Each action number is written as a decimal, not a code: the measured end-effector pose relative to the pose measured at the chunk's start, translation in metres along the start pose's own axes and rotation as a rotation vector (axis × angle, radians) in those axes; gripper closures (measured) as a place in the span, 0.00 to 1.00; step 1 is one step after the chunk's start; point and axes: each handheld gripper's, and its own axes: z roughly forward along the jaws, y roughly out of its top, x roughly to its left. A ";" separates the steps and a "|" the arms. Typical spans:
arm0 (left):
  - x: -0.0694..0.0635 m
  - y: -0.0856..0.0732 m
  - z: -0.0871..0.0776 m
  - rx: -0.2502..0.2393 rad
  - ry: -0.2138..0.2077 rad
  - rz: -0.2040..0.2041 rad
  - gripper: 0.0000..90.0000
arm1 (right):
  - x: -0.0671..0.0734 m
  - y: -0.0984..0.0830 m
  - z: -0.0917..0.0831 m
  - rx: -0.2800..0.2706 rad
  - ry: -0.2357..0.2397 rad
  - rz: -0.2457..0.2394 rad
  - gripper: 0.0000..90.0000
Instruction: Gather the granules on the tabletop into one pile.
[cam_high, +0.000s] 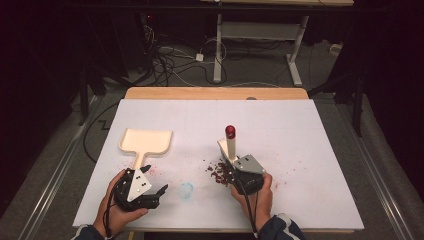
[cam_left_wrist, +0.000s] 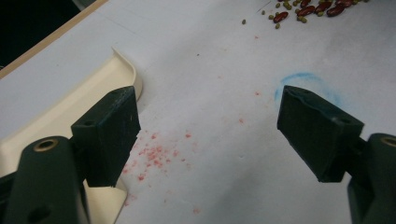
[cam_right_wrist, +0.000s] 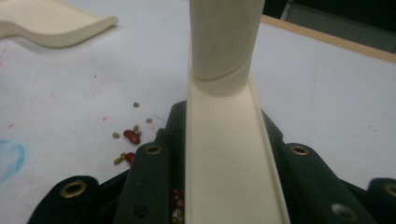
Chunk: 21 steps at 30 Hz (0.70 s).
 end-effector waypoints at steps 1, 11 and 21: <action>0.000 0.000 0.000 0.000 0.002 0.000 0.22 | -0.002 0.002 -0.002 -0.011 0.000 0.005 0.75; 0.010 -0.002 -0.007 -0.024 0.042 -0.024 0.22 | 0.032 0.024 -0.011 -0.094 0.252 0.116 0.75; 0.010 -0.005 -0.008 -0.009 0.026 -0.027 0.22 | 0.065 0.011 0.029 -0.035 0.267 0.135 0.75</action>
